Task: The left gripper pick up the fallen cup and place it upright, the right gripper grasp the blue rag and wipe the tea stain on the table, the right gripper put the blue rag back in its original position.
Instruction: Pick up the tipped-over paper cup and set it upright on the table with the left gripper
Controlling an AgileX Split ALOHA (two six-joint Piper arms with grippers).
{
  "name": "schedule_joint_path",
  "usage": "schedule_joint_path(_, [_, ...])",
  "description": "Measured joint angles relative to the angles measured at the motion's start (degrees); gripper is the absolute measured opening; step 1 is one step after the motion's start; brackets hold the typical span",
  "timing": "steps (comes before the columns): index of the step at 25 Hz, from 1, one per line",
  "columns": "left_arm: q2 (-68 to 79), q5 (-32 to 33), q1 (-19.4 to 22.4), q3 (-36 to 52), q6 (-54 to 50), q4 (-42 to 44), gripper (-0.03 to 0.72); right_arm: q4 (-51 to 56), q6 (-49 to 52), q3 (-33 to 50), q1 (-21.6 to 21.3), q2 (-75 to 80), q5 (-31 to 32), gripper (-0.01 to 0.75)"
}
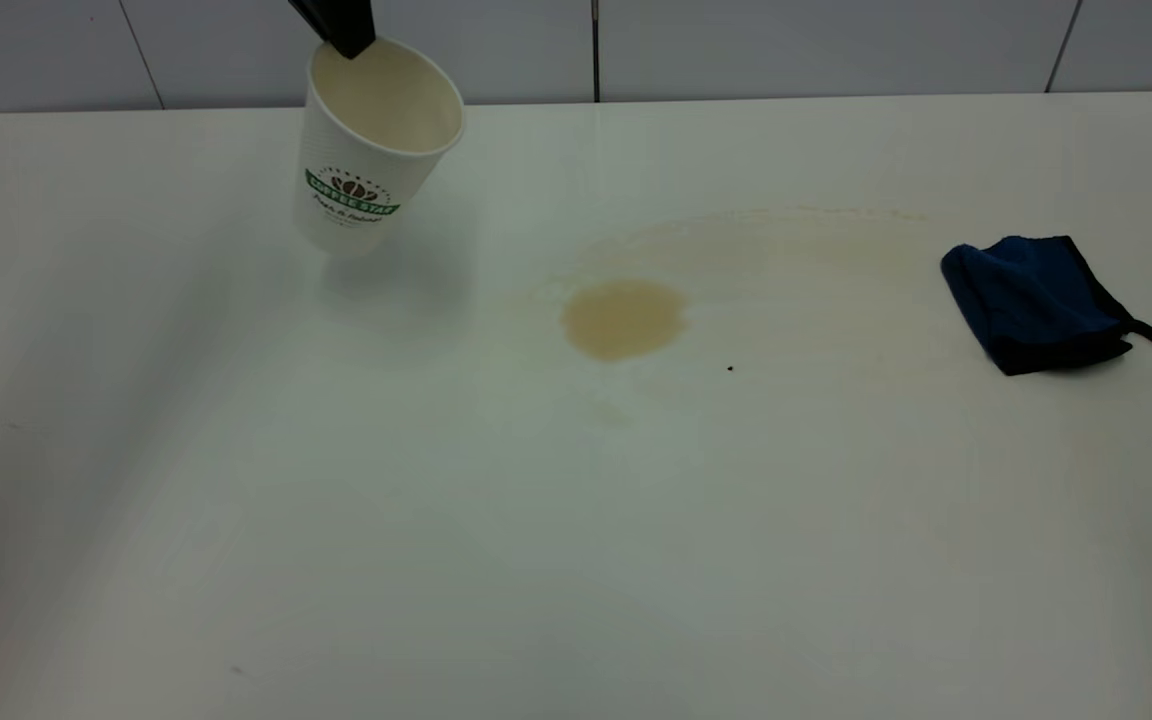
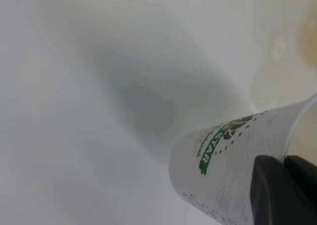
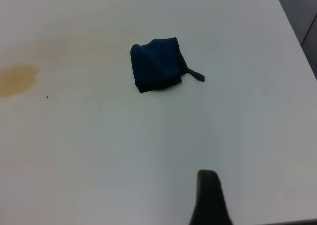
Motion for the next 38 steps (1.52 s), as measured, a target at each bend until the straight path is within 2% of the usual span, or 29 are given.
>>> schedule_joint_path(9, [5.1, -4.1, 9.3, 0.0, 18.0, -22.6, 0.019, 0.0, 0.0, 0.0, 0.0, 0.0, 0.0, 0.58])
schedule_joint_path(12, [7.2, -5.1, 10.1, 0.0, 23.4, -30.7, 0.019, 0.0, 0.0, 0.0, 0.0, 0.0, 0.0, 0.58])
schedule_joint_path(16, [9.4, -6.3, 10.1, 0.0, 27.5, -37.1, 0.019, 0.0, 0.0, 0.0, 0.0, 0.0, 0.0, 0.58])
schedule_joint_path(28, [13.4, -8.3, 10.1, 0.0, 28.0, -40.4, 0.027, 0.0, 0.0, 0.0, 0.0, 0.0, 0.0, 0.58])
schedule_joint_path(32, [13.8, -8.6, 10.1, 0.0, 28.0, -40.6, 0.052, 0.0, 0.0, 0.0, 0.0, 0.0, 0.0, 0.58])
schedule_joint_path(36, [13.8, -8.9, 10.1, 0.0, 28.0, -40.6, 0.152, 0.0, 0.0, 0.0, 0.0, 0.0, 0.0, 0.58])
schedule_joint_path(38, [13.8, -9.4, 10.1, 0.0, 28.0, -40.6, 0.245, 0.0, 0.0, 0.0, 0.0, 0.0, 0.0, 0.58])
